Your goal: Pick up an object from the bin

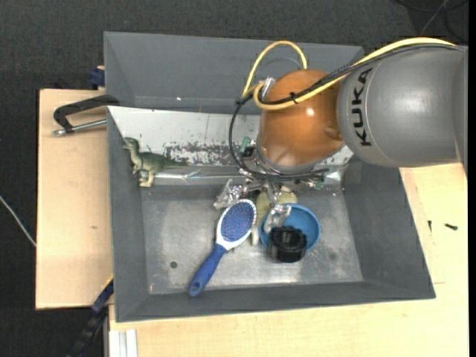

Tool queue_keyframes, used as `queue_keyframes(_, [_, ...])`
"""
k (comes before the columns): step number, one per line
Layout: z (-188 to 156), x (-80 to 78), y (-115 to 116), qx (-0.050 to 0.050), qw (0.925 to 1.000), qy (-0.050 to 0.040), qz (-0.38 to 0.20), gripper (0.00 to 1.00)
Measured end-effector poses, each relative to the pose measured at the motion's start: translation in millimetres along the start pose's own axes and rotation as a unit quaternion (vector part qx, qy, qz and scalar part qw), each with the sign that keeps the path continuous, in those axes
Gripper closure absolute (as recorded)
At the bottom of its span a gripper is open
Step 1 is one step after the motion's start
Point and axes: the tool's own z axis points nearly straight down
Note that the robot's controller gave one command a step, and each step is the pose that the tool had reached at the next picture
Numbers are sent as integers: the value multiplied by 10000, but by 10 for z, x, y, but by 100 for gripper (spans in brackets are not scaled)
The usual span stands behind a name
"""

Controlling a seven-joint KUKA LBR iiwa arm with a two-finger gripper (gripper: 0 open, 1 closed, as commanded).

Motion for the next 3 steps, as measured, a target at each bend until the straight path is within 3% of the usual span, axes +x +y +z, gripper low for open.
queue_keyframes(1, [233, -162, -15, -8, 9814, 29, -1921, 0])
queue_keyframes(2, [200, -175, -33, 1, 9819, 14, -1893, 0])
queue_keyframes(3, [170, -175, -54, 14, 9820, 26, -1888, 100])
